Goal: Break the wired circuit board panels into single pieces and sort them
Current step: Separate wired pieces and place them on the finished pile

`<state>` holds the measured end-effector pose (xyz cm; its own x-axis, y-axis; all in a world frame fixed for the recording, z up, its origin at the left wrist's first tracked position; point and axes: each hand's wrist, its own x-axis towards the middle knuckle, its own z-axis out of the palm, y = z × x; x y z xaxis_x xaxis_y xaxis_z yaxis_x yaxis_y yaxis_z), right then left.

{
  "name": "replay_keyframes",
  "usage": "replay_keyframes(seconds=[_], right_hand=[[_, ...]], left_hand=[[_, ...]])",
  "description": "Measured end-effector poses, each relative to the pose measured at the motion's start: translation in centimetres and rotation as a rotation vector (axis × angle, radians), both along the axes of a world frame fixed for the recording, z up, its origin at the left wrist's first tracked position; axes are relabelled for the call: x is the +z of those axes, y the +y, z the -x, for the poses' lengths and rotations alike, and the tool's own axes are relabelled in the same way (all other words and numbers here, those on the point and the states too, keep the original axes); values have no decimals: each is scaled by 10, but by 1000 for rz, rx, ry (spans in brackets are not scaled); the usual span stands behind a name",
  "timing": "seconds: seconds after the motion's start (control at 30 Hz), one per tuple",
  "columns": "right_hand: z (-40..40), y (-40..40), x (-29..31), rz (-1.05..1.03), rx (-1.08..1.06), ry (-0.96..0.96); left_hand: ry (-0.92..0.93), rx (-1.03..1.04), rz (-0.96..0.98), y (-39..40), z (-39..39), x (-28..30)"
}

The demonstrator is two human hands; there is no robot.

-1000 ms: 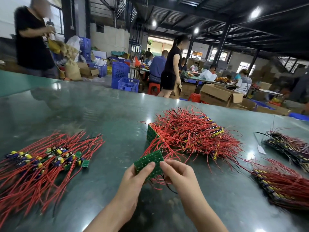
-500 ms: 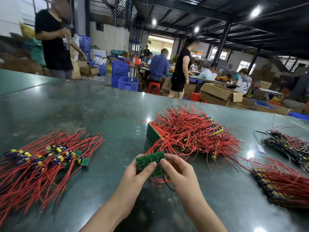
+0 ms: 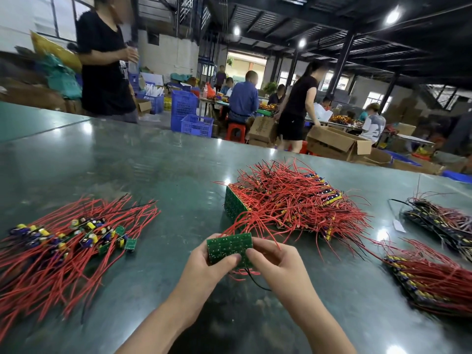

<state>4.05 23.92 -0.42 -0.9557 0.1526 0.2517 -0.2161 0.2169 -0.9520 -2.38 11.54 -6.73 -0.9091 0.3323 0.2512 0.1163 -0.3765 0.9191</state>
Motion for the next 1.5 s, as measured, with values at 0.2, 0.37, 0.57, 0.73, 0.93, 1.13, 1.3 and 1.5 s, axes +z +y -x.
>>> replay_keyframes(seconds=[0.2, 0.37, 0.57, 0.73, 0.93, 1.13, 1.3, 1.5], right_hand=[[0, 6, 0, -65, 84, 3], [2, 5, -6, -95, 65, 21], [2, 5, -6, -136, 31, 14], [6, 3, -14, -270, -87, 37], [5, -2, -22, -387, -233, 125], [5, -1, -14, -161, -178, 59], [6, 4, -12, 200, -191, -16], [9, 9, -15, 329, -293, -33]], left_hand=[[28, 38, 63, -3, 4, -2], [29, 45, 81, -5, 4, 0], [50, 59, 103, -6, 2, 4], [60, 77, 72, -6, -1, 5], [113, 124, 87, -6, -1, 4], [51, 145, 76, -7, 0, 9], [-24, 381, 113, -8, 9, 2], [203, 881, 555, -11, 9, 5]])
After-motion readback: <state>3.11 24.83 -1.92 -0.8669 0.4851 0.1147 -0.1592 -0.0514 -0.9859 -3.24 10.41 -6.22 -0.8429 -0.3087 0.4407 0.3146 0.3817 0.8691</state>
